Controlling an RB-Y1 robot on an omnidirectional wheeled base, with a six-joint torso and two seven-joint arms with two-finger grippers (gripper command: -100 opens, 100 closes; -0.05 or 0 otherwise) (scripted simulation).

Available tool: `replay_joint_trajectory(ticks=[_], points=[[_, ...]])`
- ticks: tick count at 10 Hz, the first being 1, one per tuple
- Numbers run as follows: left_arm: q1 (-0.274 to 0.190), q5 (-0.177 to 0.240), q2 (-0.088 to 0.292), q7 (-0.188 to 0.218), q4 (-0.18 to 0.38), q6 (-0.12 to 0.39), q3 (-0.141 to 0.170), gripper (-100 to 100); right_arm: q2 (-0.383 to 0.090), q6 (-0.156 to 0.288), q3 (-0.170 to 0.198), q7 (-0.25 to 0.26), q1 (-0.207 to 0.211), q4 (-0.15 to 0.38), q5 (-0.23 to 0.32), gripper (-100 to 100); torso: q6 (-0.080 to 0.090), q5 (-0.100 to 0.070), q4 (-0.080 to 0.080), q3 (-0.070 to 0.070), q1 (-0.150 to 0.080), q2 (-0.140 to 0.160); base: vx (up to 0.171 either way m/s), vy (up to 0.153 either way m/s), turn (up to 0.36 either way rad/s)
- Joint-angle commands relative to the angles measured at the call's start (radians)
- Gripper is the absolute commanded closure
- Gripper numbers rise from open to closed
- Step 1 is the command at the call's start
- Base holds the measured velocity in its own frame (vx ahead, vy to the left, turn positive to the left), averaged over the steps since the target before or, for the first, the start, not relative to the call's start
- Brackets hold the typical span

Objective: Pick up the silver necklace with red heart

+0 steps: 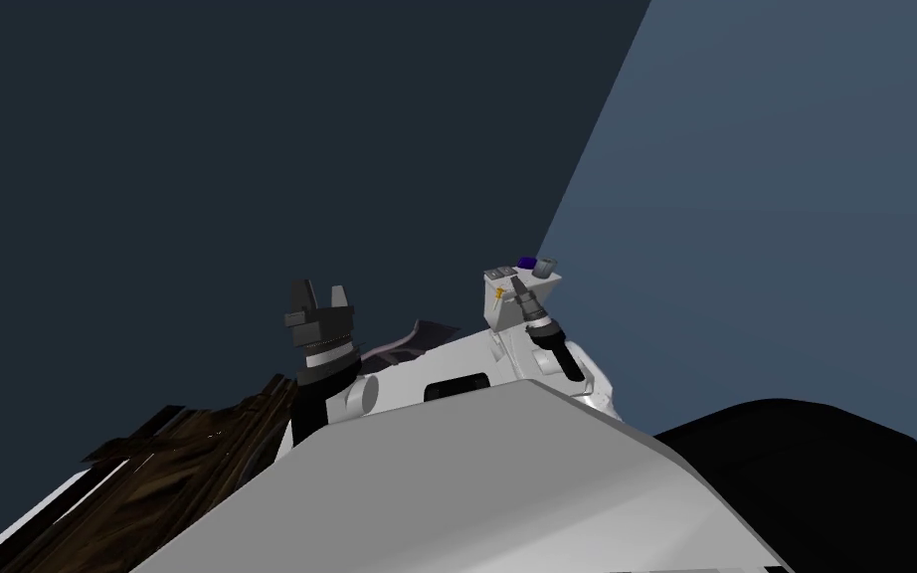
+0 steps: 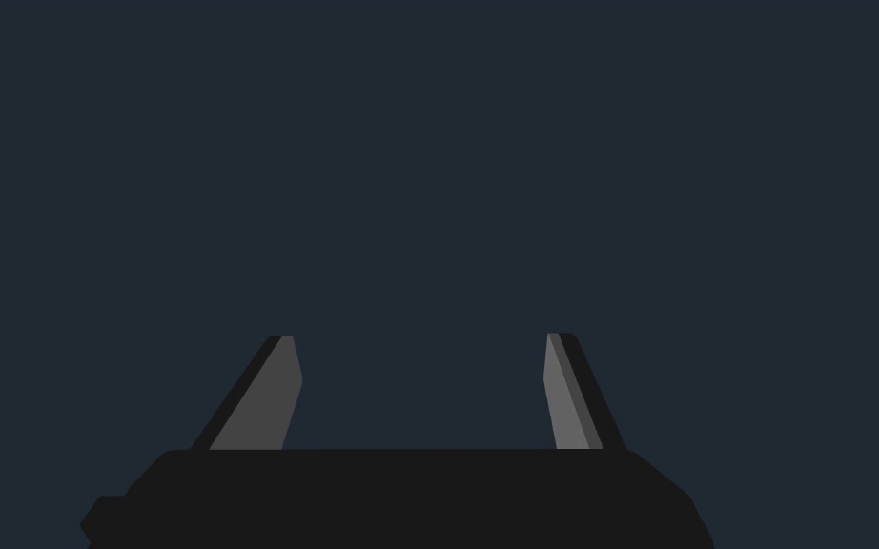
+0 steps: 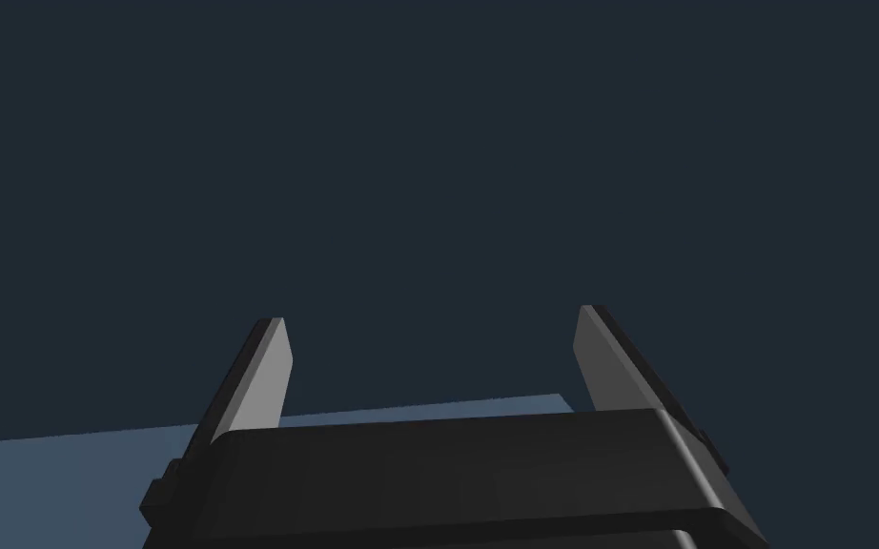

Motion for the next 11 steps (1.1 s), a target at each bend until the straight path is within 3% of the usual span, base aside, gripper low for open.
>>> replay_joint_trajectory(ticks=[1,2,4,5,7,11], points=[[0.000,0.000,0.000,0.000,0.000,0.000,0.000,0,-0.050,0.004,-0.009,0.050,0.006,0.027,0.050,-100,0.000,0.000,0.000,0.000,0.000,0.000,-0.065,0.087,0.088],[0.000,0.000,0.000,0.000,0.000,0.000,0.000,0,-0.065,0.004,-0.009,0.055,0.006,0.027,0.055,-100,0.000,0.000,0.000,0.000,0.001,0.001,-0.045,0.059,0.023],[0.000,0.000,0.000,0.000,0.000,0.000,0.000,0,-0.135,0.009,-0.019,0.116,0.007,0.071,0.122,-100,0.000,0.000,0.000,0.000,-0.001,0.000,-0.043,0.060,0.067],[0.000,0.000,0.000,0.000,0.000,0.000,0.000,0,-0.142,0.009,-0.019,0.122,0.007,0.071,0.129,-100,0.000,0.000,0.000,0.000,0.000,0.000,-0.027,0.052,0.030],[0.000,0.000,0.000,0.000,0.000,0.000,0.000,0,-0.213,0.015,-0.029,0.184,0.009,0.118,0.196,-100,0.000,0.000,0.000,-0.001,-0.001,-0.002,-0.021,0.054,0.084],[0.000,0.000,0.000,0.000,0.000,0.000,0.000,0,-0.301,0.024,-0.038,0.259,0.011,0.167,0.281,-100,0.000,0.000,0.000,-0.001,-0.001,-0.002,-0.019,0.053,0.040]])
